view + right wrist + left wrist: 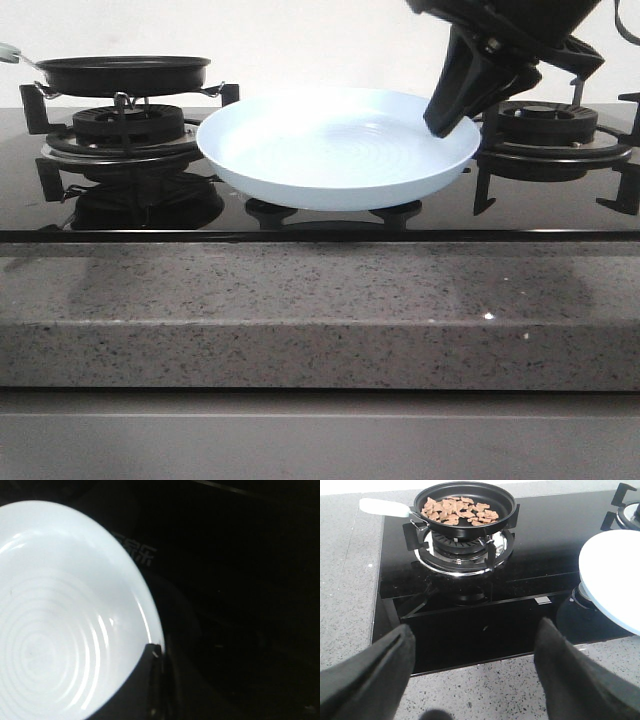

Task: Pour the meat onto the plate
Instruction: 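Reach the left gripper to the pan's mint-green handle and grasp it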

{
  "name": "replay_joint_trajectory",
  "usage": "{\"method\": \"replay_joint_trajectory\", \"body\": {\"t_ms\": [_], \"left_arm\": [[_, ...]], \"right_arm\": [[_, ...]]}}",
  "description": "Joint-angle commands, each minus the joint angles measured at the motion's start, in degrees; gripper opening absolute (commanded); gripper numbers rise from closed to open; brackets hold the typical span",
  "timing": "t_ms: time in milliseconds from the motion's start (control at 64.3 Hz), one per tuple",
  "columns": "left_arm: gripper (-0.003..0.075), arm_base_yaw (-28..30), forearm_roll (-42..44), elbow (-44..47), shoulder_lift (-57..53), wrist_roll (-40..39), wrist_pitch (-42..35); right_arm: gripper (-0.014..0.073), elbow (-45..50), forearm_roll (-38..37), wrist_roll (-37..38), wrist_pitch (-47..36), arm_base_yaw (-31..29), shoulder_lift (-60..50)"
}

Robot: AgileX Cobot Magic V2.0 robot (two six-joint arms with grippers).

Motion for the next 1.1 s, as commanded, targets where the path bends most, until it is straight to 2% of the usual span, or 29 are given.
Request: {"method": "replay_joint_trajectory", "body": {"t_ms": [0,311,497,622,746,886,1088], "left_arm": [[0.0492,-0.56,-0.2,-2.07,0.62,-0.04,-4.75],[0.0501,-0.56,-1.26,-2.22,1.04,-0.04,-5.23],[0.0559,-0.56,1.99,-8.05,6.69,-0.04,1.33],[0.0559,0.0,5.02,-13.28,12.45,-0.04,5.38],[0.0559,3.65,4.67,-18.98,18.53,-0.04,9.02],[0.0557,10.04,-2.66,-23.07,23.54,4.02,8.68],[0.0557,22.63,-23.39,-26.41,30.3,16.43,9.08]], "right_arm": [[-0.0105,-1.38,2.01,-0.73,-2.36,-0.06,-2.96],[-0.0105,-1.38,2.01,-0.73,-2.24,-0.06,-2.96],[-0.0105,-1.38,2.01,-0.73,-2.19,-0.06,-2.96],[-0.0105,-1.38,2.01,-0.73,-2.19,-0.06,-2.96],[-0.0105,-1.38,2.01,-0.73,-2.19,-0.06,-2.96],[-0.0105,-1.38,2.01,-0.73,-2.19,-0.06,-2.96],[-0.0105,-1.38,2.01,-0.73,-2.19,-0.06,-2.96]]}}
